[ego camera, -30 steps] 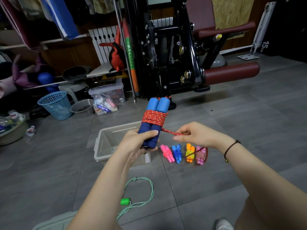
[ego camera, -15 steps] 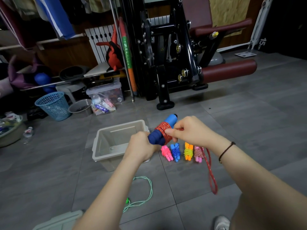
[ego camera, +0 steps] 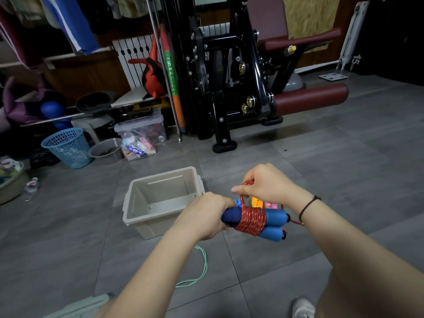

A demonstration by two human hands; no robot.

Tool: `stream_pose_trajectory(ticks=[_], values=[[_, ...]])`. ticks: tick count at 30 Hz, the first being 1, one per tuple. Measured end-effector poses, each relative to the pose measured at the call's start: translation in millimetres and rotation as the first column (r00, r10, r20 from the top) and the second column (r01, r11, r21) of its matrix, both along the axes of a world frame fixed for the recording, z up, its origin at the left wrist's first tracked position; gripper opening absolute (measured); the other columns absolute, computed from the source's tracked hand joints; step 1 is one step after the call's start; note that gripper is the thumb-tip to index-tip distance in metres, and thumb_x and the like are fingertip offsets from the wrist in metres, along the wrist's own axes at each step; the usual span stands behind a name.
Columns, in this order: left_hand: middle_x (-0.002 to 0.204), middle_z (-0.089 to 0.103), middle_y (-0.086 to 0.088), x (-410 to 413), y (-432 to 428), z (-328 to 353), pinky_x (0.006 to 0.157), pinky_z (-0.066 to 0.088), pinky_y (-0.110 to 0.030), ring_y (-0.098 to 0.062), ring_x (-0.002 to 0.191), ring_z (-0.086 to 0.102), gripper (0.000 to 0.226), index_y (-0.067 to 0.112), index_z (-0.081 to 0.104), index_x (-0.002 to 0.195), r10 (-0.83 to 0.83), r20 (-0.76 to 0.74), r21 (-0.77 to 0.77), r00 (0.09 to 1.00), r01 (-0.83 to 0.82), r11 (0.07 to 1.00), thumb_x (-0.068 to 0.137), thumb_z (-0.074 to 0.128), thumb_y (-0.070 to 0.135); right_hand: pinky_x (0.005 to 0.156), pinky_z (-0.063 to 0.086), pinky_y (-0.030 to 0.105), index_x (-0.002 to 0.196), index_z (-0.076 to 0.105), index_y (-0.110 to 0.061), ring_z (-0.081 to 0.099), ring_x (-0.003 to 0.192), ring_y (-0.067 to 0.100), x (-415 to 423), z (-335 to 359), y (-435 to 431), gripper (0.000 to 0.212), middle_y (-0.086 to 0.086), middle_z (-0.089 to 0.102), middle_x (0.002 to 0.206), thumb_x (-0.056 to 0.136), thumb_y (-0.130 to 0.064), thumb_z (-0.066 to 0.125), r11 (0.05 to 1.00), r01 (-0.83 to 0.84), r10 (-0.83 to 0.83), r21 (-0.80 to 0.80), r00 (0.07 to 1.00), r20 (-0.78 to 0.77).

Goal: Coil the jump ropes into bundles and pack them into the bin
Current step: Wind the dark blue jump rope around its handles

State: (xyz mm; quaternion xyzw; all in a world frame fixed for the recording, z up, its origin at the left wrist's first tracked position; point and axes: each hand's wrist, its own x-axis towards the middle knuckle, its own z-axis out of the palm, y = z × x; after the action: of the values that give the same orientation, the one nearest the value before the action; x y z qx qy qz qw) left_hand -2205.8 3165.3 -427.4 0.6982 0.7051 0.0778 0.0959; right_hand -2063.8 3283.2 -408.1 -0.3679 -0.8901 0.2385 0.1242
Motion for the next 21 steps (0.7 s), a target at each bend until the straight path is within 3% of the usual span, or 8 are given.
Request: stream_pose_trajectory(ticks=[6,8,11,13,14,16,18,21], values=[[0.085,0.07,0.006,-17,-9,15,0.074,0.051,-0.027,-0.012,0.079,0.063,0.032,0.026,0.069,0.097,-0.107,0.395,-0.014,0.912,0.123,0.992,0.068,0.081,0.018,0.059,0.046,0.033,0.065,0.071,-0.02,0.049,0.056,0.01,2,4,6,0.04,0.013,0.067,0.068,0.076,-0.058,0.063,0.979,-0.066,0.051,-0.192,0.995,-0.08],[0.087,0.071,0.003,-20,-13,20,0.075,0.051,-0.027,-0.014,0.081,0.065,0.033,0.022,0.07,0.097,-0.102,0.5,-0.016,0.86,0.127,0.992,0.068,0.082,0.012,0.057,0.042,0.03,0.061,0.068,-0.02,0.047,0.053,0.01,4,1,8,0.04,0.012,0.063,0.062,0.08,-0.055,0.062,0.972,-0.069,0.061,-0.225,0.997,-0.043],[0.084,0.071,0.003,-30,-17,26,0.076,0.053,-0.023,-0.007,0.078,0.063,0.034,0.014,0.071,0.093,-0.049,0.74,0.022,0.671,0.049,0.999,0.066,0.08,-0.003,0.071,0.045,0.031,0.062,0.069,-0.013,0.057,0.053,0.007,12,-3,10,0.041,-0.001,0.063,0.062,0.097,-0.019,0.049,0.9,-0.083,0.041,-0.428,0.993,-0.108],[0.083,0.071,0.003,-39,-17,25,0.074,0.052,-0.023,-0.009,0.077,0.063,0.034,0.014,0.07,0.092,0.009,0.867,0.033,0.498,-0.076,0.997,0.063,0.077,-0.003,0.075,0.046,0.019,0.098,0.067,0.004,0.063,0.074,0.002,9,0,8,0.025,-0.001,0.066,0.093,0.097,0.001,0.042,0.866,-0.057,-0.024,-0.496,0.987,-0.156],[0.083,0.071,-0.001,-42,-16,23,0.074,0.053,-0.026,-0.013,0.077,0.064,0.033,0.012,0.069,0.093,0.044,0.906,0.016,0.421,-0.139,0.99,0.063,0.075,0.001,0.067,0.046,0.015,0.105,0.063,0.0,0.061,0.073,0.001,6,3,6,0.021,-0.003,0.064,0.089,0.095,0.003,0.045,0.877,-0.101,-0.001,-0.471,0.977,-0.212],[0.084,0.071,-0.009,-47,-13,17,0.073,0.055,-0.03,-0.019,0.076,0.066,0.034,0.004,0.066,0.098,0.121,0.947,-0.049,0.298,-0.238,0.97,0.065,0.073,0.009,0.064,0.049,0.026,0.089,0.068,-0.019,0.056,0.067,0.009,-4,6,0,0.018,-0.002,0.063,0.073,0.096,-0.019,0.051,0.919,-0.183,0.11,-0.349,0.97,-0.217],[0.085,0.069,-0.013,-47,-9,11,0.073,0.056,-0.034,-0.022,0.074,0.066,0.036,-0.001,0.062,0.1,0.187,0.951,-0.105,0.246,-0.313,0.944,0.069,0.074,0.012,0.073,0.05,0.038,0.086,0.071,-0.025,0.058,0.072,0.025,-11,2,-2,0.027,-0.001,0.061,0.071,0.094,-0.039,0.05,0.944,-0.197,0.182,-0.265,0.98,-0.08],[0.083,0.068,-0.011,-50,-3,7,0.074,0.057,-0.036,-0.019,0.07,0.066,0.017,0.002,0.059,0.1,0.233,0.95,-0.121,0.208,-0.443,0.888,0.087,0.066,0.011,0.06,0.039,0.025,0.092,0.07,-0.022,0.049,0.064,0.012,-15,-1,-11,0.026,-0.006,0.054,0.066,0.095,-0.038,0.05,0.944,-0.246,0.257,-0.221,0.966,0.023]])
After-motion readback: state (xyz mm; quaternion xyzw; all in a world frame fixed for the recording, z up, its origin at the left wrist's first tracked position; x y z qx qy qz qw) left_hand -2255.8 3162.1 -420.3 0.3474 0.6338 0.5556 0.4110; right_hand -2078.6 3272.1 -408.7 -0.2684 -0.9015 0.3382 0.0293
